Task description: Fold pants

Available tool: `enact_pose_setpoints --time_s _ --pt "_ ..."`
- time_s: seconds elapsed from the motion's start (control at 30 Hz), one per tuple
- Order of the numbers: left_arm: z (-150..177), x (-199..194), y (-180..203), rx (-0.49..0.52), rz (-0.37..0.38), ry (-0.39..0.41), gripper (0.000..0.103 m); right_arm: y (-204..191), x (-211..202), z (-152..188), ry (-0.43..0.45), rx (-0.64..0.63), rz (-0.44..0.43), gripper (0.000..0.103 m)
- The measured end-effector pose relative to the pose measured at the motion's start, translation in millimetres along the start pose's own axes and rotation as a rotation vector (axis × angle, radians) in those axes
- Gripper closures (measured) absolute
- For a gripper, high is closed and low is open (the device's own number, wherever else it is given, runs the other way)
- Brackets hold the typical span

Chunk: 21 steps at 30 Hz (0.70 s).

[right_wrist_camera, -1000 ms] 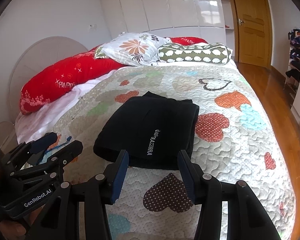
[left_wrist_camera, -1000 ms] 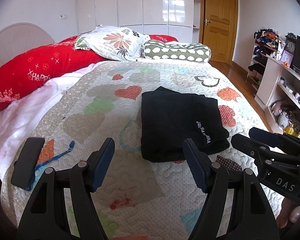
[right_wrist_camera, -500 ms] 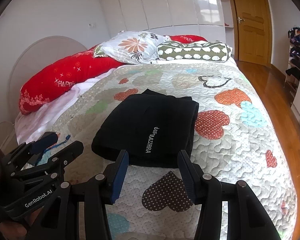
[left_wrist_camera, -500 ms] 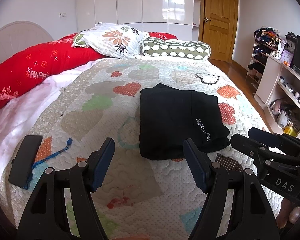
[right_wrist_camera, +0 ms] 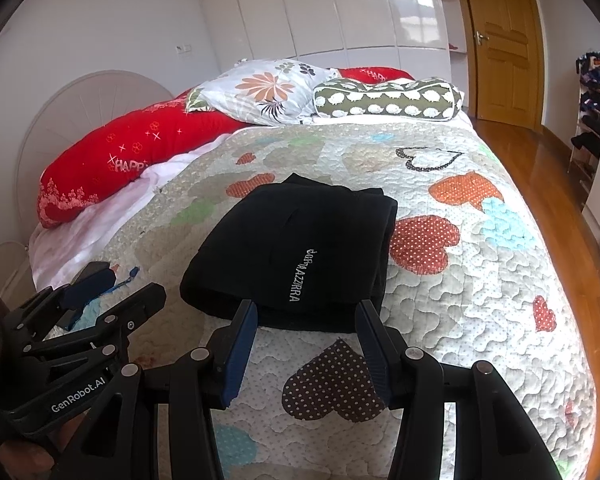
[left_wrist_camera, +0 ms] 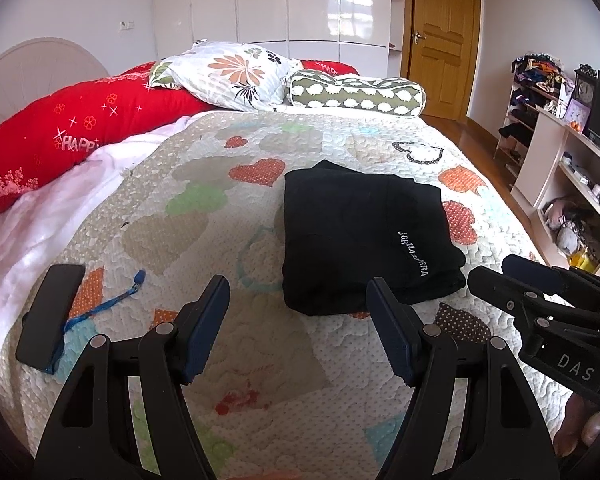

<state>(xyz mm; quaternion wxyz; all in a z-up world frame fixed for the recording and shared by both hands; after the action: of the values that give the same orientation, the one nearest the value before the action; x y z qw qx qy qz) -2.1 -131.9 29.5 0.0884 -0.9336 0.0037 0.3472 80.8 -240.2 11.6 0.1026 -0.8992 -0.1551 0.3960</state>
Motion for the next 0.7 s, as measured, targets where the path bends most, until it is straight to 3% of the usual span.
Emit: enact_pose_setpoints --time_s 0.7 --pt "0.2 -0.3 0.1 0.001 0.000 0.000 0.032 -0.3 1.3 0.3 -0.008 -0.006 0.002 0.054"
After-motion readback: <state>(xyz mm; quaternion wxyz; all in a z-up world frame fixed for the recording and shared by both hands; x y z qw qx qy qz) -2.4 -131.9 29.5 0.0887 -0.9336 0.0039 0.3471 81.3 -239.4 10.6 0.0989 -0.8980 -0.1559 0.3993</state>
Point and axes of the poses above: each gripper's, at about its wrist camera, not at the fingertips, and x roughly the way its jaws point, y to its right, z to its underside, the point moved 8 cm from there along x, roughly the way its jaws point, and after that the axes turned 11 degrees about x, right-handed, at the moved point
